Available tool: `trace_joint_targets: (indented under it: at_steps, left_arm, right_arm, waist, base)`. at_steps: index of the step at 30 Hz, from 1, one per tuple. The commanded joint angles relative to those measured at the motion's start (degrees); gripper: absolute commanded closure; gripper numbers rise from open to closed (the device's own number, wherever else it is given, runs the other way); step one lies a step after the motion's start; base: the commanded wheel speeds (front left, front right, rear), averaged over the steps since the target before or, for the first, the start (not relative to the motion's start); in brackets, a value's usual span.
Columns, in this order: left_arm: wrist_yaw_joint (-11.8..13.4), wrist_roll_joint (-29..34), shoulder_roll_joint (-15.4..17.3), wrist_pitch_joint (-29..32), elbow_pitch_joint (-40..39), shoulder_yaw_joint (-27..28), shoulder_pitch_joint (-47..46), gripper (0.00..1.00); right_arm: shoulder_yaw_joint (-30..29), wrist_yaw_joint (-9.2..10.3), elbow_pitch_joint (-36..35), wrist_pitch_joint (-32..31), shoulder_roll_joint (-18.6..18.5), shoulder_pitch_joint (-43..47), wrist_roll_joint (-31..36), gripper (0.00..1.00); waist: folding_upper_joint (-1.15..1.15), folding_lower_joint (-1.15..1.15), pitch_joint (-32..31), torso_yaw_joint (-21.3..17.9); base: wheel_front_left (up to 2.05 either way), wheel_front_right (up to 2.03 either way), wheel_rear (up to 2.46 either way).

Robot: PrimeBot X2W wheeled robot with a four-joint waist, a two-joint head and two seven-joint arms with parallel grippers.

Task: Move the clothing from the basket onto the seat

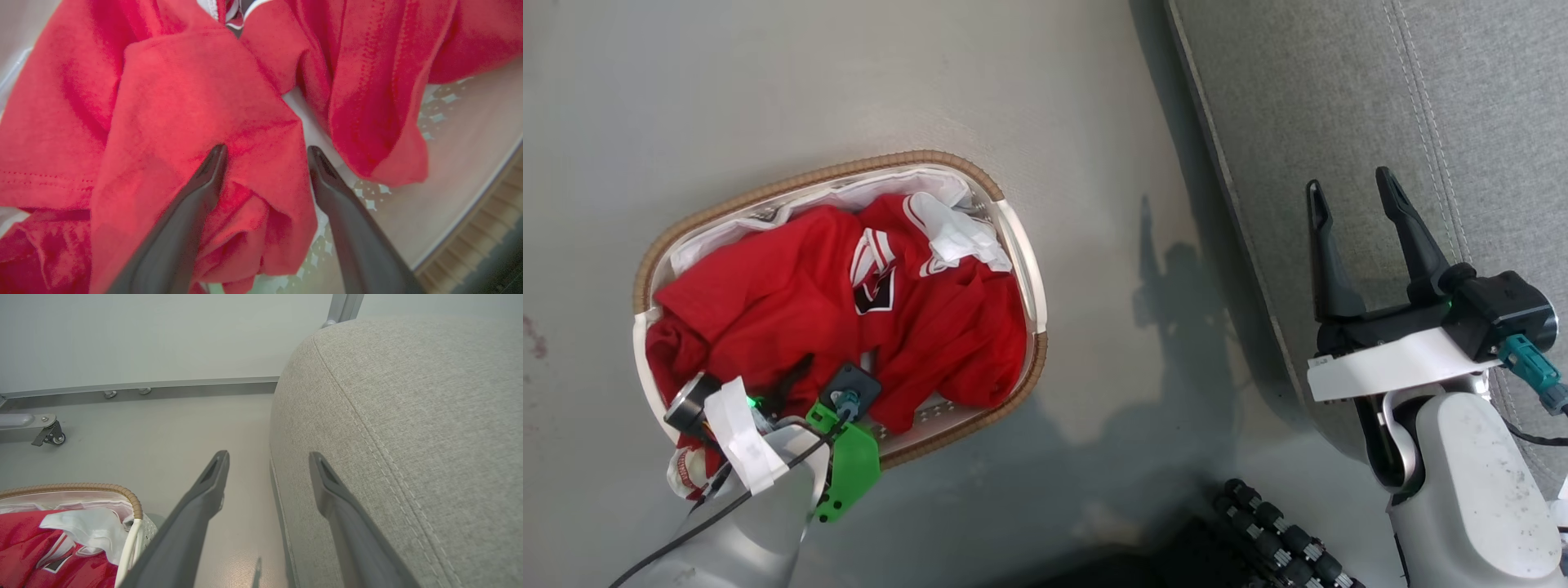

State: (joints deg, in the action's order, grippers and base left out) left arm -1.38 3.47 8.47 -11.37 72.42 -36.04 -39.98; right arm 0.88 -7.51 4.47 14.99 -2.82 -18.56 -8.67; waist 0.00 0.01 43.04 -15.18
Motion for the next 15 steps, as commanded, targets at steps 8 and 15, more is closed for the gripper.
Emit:
trace_joint_targets:
  at_steps: [8,15]
  left_arm:
    - [3.04,-1.39,0.56,1.6,0.77,0.47,-2.74,1.0]
    - [2.49,-2.64,-0.18,0.27,0.94,0.68,-2.77,1.0]
  right_arm:
    - [0.38,0.04,0.57,0.3,-0.15,-1.63,-1.04,0.0]
    - [-0.1,0.04,1.32,0.3,-0.14,-0.83,-0.54,0.0]
  waist:
    - [0.0,-0.01,0.55,-0.29]
    - [0.0,-0.01,-1.92,0.78]
  base:
    - [0.0,0.0,0.0]
    - [0.0,0.0,0.0]
